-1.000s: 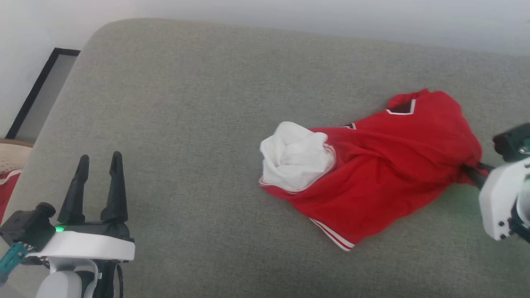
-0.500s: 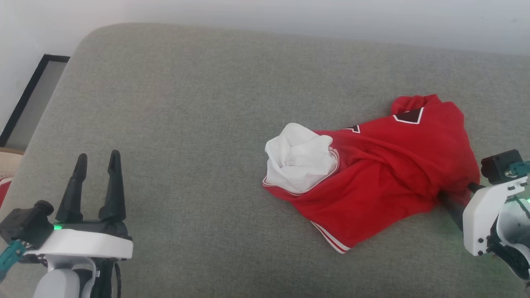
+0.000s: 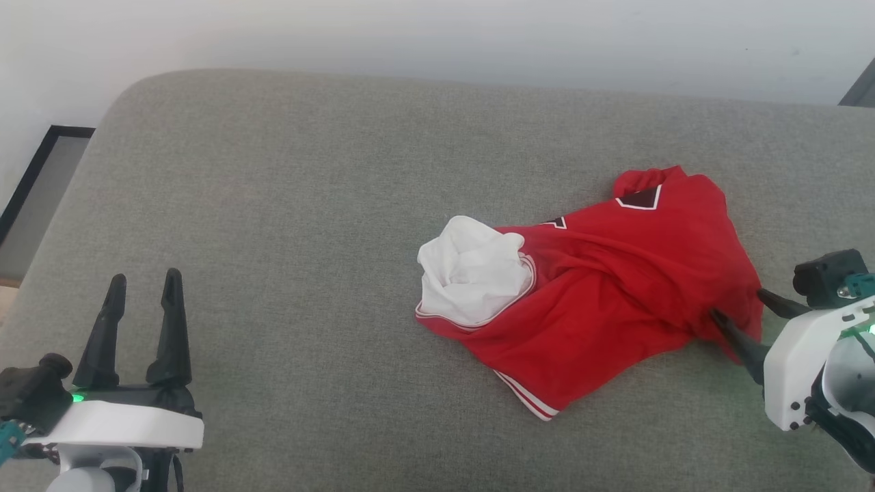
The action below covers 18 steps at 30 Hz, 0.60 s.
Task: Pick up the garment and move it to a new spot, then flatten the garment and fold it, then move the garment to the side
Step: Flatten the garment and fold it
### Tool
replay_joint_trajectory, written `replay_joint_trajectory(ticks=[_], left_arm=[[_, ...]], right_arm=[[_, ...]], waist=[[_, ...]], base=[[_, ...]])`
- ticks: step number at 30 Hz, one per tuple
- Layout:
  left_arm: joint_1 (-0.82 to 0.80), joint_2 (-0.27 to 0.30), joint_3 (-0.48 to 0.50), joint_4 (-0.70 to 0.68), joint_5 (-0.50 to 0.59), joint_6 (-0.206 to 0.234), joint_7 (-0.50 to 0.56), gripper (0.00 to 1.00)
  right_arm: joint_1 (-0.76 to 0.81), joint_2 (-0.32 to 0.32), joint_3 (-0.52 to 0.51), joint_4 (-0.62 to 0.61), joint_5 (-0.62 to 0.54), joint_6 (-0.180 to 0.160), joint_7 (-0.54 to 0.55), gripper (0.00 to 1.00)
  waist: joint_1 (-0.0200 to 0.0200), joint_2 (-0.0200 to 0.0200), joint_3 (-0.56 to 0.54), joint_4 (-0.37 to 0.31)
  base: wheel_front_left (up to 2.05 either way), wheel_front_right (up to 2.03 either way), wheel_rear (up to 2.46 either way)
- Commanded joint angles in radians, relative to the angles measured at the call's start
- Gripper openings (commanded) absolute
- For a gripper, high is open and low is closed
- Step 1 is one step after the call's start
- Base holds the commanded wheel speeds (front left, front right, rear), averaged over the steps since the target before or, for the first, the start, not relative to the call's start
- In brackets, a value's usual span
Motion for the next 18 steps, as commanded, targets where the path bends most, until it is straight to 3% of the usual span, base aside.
replay_joint_trajectory(ticks=[1,8,18], left_arm=[[0.014,0.002,0.001,-0.004,0.005,-0.002,-0.005,1.00],[0.002,0.000,-0.021,-0.006,0.004,-0.002,-0.005,1.00],[-0.015,-0.005,-0.042,0.005,-0.005,-0.002,-0.005,1.00]], right_arm=[[0.010,0.004,-0.005,-0.010,-0.008,0.000,0.007,1.00],[-0.019,0.020,-0.027,-0.010,-0.050,0.000,0.028,1.00],[-0.086,0.011,-0.044,0.113,-0.048,0.000,0.077,0.98]], waist=[[0.0000,0.0000,-0.001,0.000],[0.0000,0.0000,0.011,0.021],[0.0000,0.0000,0.039,0.058]], base=[[0.00,0.00,0.00],[0.00,0.00,0.00],[0.00,0.00,0.00]])
